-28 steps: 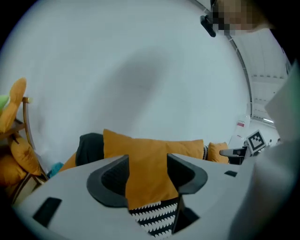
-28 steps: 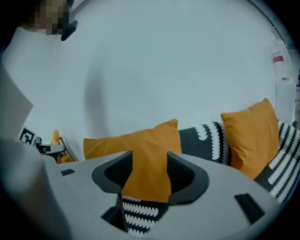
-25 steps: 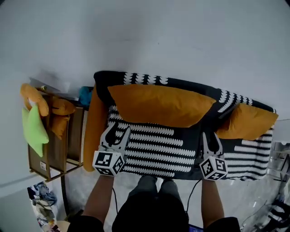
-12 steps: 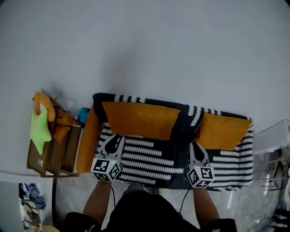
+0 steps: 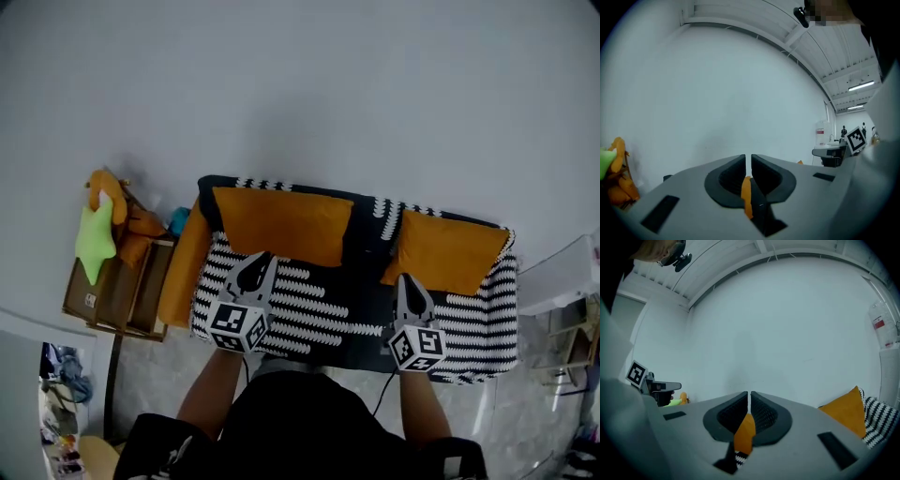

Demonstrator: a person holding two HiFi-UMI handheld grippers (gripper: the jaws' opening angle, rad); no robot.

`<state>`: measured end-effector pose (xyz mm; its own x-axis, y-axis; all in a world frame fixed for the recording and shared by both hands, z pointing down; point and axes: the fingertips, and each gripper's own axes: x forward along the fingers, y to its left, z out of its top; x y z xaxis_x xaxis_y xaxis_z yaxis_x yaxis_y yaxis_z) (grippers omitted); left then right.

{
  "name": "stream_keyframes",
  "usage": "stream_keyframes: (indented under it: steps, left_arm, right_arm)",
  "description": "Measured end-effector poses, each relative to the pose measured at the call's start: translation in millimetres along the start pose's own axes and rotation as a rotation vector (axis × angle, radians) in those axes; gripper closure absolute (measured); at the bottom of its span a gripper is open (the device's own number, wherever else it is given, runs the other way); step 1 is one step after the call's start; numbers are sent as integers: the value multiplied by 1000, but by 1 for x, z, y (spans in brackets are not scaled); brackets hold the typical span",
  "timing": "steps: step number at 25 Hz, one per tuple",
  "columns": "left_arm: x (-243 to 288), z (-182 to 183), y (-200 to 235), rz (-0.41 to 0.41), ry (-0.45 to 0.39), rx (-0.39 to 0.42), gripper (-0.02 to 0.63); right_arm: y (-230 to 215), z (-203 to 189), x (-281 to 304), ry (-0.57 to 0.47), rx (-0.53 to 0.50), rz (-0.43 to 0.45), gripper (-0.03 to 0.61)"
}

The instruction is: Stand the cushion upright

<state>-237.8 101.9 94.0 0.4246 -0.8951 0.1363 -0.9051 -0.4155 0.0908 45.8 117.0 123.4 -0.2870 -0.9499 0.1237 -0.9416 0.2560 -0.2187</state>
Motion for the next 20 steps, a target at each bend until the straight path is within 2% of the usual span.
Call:
stream_keyframes:
  steps: [4,7,13,20]
  left_arm:
    - [-20,9,-16,-4,-16,-8,566]
    - [-33,13,-12,-12,-35,-9,566]
    - [-48,7,1,-31,-13,89,568]
    - [-44,11,30,-55,-21,12,571]
  right_arm:
    - [-6,2,-22,1,0,-5,535]
    - [-1,-1,-31,5,-3,-28,541]
    - [32,-9,-22,22,-17,-24,549]
    - [60,3,-6,-14,-9,-26,549]
